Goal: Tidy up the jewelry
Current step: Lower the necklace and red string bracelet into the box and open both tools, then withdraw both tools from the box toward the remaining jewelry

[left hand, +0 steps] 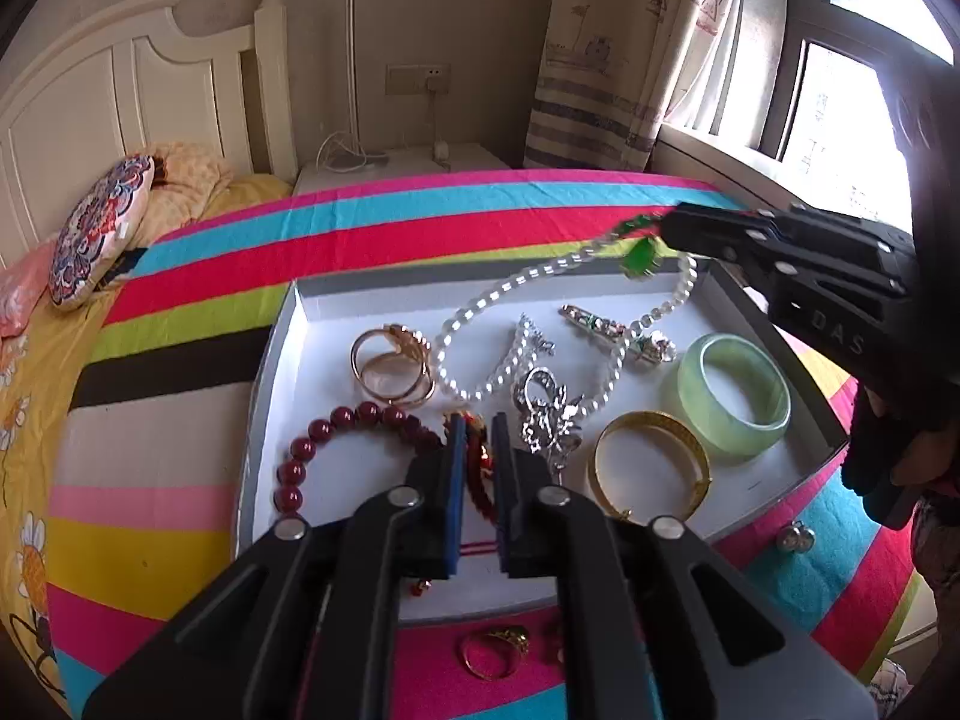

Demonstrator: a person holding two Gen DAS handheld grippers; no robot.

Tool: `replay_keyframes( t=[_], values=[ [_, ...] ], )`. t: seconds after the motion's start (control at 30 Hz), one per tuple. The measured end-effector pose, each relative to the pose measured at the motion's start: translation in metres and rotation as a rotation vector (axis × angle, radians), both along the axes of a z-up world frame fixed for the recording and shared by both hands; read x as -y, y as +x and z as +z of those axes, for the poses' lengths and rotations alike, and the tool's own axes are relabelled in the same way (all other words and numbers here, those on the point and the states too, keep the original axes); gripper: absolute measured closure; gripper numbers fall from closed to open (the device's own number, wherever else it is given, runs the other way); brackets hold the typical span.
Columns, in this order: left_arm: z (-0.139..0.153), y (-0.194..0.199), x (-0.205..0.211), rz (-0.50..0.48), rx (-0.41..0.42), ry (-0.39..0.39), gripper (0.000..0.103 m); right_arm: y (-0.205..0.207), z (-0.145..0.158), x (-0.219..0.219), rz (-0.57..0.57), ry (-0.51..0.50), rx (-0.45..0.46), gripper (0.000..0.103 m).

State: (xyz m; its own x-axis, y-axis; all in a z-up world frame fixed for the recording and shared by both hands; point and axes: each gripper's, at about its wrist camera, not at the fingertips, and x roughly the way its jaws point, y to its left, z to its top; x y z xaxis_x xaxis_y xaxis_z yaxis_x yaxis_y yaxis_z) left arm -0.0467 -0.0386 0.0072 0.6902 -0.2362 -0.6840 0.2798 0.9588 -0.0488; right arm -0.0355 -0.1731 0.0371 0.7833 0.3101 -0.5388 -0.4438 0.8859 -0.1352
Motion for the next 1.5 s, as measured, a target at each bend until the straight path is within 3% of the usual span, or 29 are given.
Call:
replay_keyframes(
  t=[0.17, 0.37, 0.43, 0.47, 0.5, 0.57, 0.77, 0.93, 1.1, 1.5],
  values=[
    [-0.009, -0.001, -0.005, 0.025, -0.01, -0.018, 0.049, 0.004, -0.015, 0.024, -0.05, 0.009, -0.05, 0.092],
    [-0.007, -0.003, -0.008, 0.052, 0.001, -0.025, 0.027, 0.008, -0.038, 0.047, -0.105, -0.005, -0.16, 0.092],
    [-0.006, -0.005, -0.009, 0.054, 0.001, -0.03, 0.024, 0.009, -0.038, 0.053, -0.128, 0.014, -0.169, 0.08],
    [-0.006, -0.007, -0.009, 0.054, 0.005, -0.033, 0.02, 0.009, -0.038, 0.057, -0.14, 0.034, -0.176, 0.06],
    [-0.005, -0.008, -0.009, 0.053, 0.009, -0.034, 0.019, 0.009, -0.038, 0.061, -0.143, 0.058, -0.185, 0.054],
    [-0.003, -0.013, -0.009, 0.053, 0.021, -0.033, 0.013, 0.004, -0.035, 0.067, -0.13, 0.11, -0.2, 0.052],
    [0.005, -0.035, -0.012, 0.064, 0.064, -0.032, 0.006, -0.028, -0.013, 0.083, -0.121, 0.195, -0.157, 0.049],
    [0.016, -0.066, -0.023, 0.107, 0.106, -0.091, 0.003, -0.065, 0.003, 0.09, -0.096, 0.229, -0.095, 0.042],
    [0.019, -0.092, -0.035, 0.139, 0.1, -0.129, 0.003, -0.098, 0.003, 0.1, -0.092, 0.253, -0.089, 0.036],
    [-0.004, -0.115, -0.038, 0.137, 0.043, -0.131, 0.003, -0.145, -0.03, 0.077, -0.043, 0.123, -0.129, 0.036]
  ],
)
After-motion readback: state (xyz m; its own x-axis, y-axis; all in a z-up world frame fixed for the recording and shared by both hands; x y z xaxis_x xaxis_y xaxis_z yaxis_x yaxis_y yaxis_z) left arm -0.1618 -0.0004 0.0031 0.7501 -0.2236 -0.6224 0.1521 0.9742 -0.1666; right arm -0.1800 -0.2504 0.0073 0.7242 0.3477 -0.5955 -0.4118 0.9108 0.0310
